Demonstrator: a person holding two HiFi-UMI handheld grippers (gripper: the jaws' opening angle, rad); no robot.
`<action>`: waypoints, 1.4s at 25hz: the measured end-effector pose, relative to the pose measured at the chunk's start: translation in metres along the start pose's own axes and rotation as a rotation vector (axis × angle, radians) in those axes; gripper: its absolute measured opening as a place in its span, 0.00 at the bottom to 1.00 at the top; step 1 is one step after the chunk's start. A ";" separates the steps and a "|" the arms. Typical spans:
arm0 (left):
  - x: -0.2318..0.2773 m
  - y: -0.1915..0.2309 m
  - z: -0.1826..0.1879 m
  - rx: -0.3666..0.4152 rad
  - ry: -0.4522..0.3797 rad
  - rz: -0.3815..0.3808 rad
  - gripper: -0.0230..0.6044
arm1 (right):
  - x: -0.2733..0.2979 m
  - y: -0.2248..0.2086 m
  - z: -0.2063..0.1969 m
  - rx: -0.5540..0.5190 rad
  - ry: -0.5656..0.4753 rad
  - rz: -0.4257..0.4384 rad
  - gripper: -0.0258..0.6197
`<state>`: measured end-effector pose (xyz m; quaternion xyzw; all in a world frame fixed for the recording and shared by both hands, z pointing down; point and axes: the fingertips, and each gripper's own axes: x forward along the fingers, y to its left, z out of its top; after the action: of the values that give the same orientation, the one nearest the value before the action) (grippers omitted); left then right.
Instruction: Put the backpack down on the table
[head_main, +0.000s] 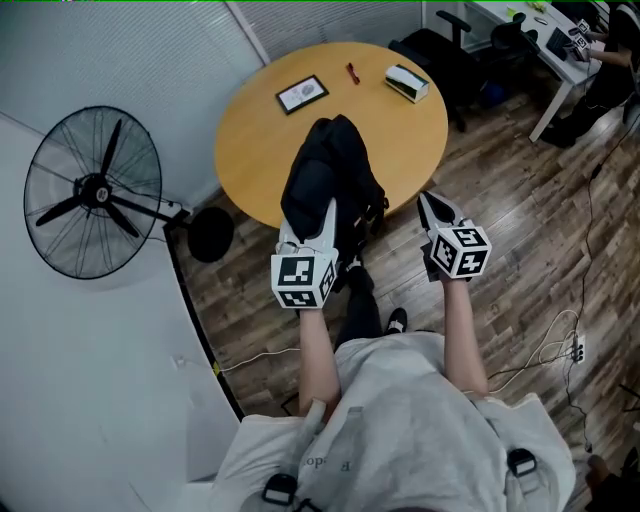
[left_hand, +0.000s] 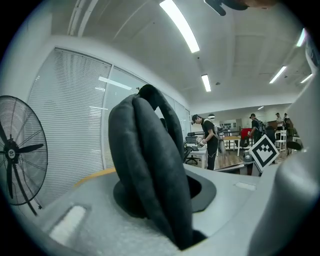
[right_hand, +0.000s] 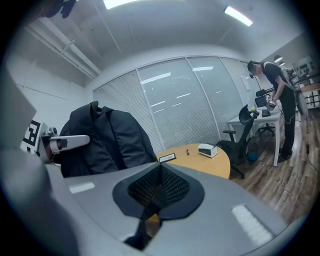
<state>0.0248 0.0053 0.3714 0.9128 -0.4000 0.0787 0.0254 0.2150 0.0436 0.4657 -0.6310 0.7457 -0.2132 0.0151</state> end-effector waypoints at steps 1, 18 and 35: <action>0.009 0.000 0.000 0.000 0.002 -0.012 0.17 | 0.004 -0.005 0.002 0.001 -0.002 -0.006 0.04; 0.195 0.045 0.028 -0.045 -0.035 -0.221 0.17 | 0.127 -0.090 0.070 -0.006 -0.043 -0.139 0.04; 0.307 0.177 -0.027 -0.200 0.046 -0.231 0.17 | 0.282 -0.107 0.062 0.023 0.055 -0.181 0.04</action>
<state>0.0966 -0.3348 0.4457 0.9436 -0.2974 0.0559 0.1345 0.2755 -0.2543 0.5147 -0.6895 0.6834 -0.2394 -0.0175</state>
